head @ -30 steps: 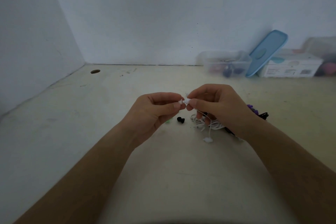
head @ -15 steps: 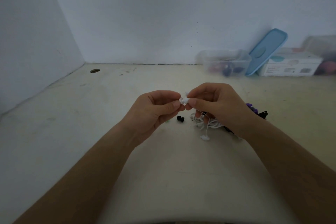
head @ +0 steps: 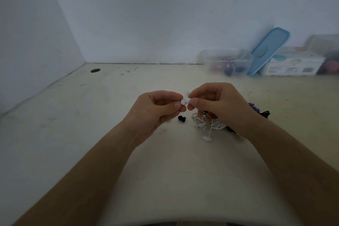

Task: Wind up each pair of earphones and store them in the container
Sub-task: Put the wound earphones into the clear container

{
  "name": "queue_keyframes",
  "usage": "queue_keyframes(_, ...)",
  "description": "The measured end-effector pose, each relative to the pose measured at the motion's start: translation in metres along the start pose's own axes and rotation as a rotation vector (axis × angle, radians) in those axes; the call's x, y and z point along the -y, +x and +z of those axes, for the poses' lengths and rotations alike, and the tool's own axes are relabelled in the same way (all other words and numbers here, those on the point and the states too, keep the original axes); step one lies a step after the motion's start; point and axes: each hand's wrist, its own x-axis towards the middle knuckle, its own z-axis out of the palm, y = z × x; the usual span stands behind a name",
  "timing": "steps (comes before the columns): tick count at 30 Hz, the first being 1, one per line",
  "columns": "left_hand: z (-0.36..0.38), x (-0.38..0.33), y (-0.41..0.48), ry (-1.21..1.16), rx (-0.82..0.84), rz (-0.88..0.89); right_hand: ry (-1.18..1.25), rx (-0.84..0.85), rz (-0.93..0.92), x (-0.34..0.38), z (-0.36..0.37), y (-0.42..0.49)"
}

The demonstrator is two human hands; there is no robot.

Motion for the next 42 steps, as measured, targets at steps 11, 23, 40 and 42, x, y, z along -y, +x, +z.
queue_keyframes(11,0.0018,0.0017,-0.0016,0.033,0.022,-0.001,-0.026,0.045,-0.033,-0.0001,-0.0011,-0.0006)
queue_keyframes(23,0.0034,0.0041,-0.0021,0.048,-0.008,-0.01,-0.106,0.035,-0.087,-0.0011,-0.0015,-0.0016)
queue_keyframes(40,0.0044,-0.0003,-0.0042,0.145,0.059,0.053,-0.031,0.047,-0.01,0.004,-0.0019,-0.0029)
queue_keyframes(42,0.0054,-0.002,-0.0057,0.215,0.075,0.082,-0.047,0.031,0.01,0.0053,-0.0038,-0.0029)
